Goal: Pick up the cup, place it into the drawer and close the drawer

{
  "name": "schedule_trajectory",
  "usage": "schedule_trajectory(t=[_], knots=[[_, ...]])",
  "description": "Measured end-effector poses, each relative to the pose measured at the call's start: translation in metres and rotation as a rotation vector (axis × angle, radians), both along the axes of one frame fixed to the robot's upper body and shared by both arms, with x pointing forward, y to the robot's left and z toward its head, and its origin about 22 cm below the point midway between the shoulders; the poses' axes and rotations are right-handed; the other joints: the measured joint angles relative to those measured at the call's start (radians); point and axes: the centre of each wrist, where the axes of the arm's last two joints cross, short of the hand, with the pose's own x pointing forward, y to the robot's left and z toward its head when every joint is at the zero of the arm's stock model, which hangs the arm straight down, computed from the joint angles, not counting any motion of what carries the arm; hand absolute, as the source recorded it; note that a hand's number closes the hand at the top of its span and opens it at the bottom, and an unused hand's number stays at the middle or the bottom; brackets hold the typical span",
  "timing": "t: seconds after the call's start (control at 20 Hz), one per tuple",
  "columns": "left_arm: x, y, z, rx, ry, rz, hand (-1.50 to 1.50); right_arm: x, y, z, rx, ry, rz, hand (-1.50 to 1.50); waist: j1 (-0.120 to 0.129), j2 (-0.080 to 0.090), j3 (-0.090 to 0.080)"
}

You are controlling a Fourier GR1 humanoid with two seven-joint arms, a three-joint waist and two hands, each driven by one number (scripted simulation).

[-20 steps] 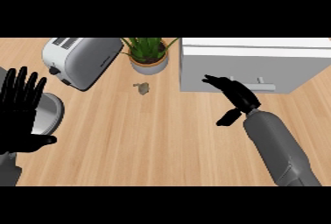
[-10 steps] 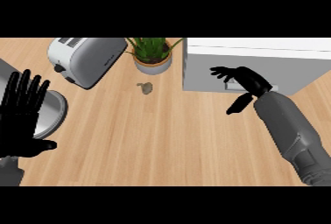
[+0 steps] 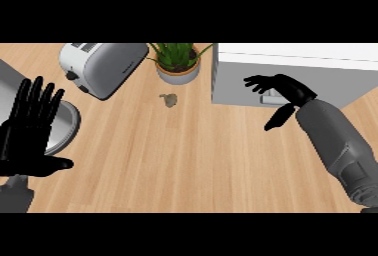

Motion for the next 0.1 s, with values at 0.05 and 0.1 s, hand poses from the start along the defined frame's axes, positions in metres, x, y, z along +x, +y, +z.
schedule_trajectory(t=[0.05, 0.1], knots=[[-0.0004, -0.0001, -0.0009, 0.001, -0.001, -0.001, -1.5, 0.0, -0.0014, 0.0, 0.001, 0.003, 0.004, -1.5, 0.002, 0.0, 0.0], [0.0009, 0.001, 0.0007, 0.004, -0.004, -0.003, -1.5, 0.0001, -0.0029, 0.0003, 0.002, 0.006, 0.009, -1.5, 0.004, 0.0, -0.001]])
